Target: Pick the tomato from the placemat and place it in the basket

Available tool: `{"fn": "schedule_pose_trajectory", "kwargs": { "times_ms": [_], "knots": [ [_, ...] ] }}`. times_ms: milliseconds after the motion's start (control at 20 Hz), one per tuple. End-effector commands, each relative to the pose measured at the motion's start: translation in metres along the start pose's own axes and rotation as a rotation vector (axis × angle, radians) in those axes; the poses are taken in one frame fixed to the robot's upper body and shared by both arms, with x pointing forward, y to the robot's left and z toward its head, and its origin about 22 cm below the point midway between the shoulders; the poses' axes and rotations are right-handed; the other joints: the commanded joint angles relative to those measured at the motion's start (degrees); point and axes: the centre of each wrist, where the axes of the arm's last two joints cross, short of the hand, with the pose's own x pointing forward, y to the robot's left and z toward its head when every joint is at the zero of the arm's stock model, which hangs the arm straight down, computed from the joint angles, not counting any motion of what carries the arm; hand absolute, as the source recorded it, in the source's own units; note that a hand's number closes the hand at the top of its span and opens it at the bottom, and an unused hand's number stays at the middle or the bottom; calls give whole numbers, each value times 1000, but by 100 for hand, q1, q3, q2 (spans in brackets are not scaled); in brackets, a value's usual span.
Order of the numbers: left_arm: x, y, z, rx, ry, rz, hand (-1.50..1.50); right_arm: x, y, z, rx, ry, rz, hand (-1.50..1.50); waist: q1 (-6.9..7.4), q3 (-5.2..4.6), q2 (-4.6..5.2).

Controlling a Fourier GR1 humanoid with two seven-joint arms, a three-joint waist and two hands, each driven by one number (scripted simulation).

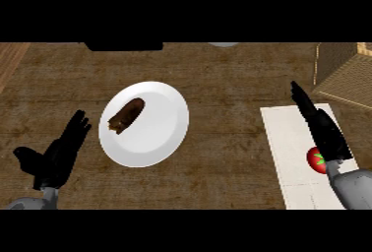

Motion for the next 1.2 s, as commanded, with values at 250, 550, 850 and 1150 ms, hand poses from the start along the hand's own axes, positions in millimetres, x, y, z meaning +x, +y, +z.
{"fn": "schedule_pose_trajectory", "kwargs": {
  "times_ms": [250, 550, 850, 1150],
  "knots": [
    [-45, 3, 22, 90, 348, -52, 0, 59, -52, -35, -134, -366, -472, 150, -113, -143, -226],
    [-50, -10, 32, 41, 387, -67, 0, 41, 53, -8, 20, -362, -229, -150, -36, -174, -256],
    [-43, 0, 38, 46, 412, -90, 0, 52, -3, -13, -145, -162, 218, -150, -114, -214, -311],
    [-36, -1, 34, 75, 408, -69, 0, 112, -80, -12, -188, 3, 615, -150, -233, -224, -348]
  ]
}}
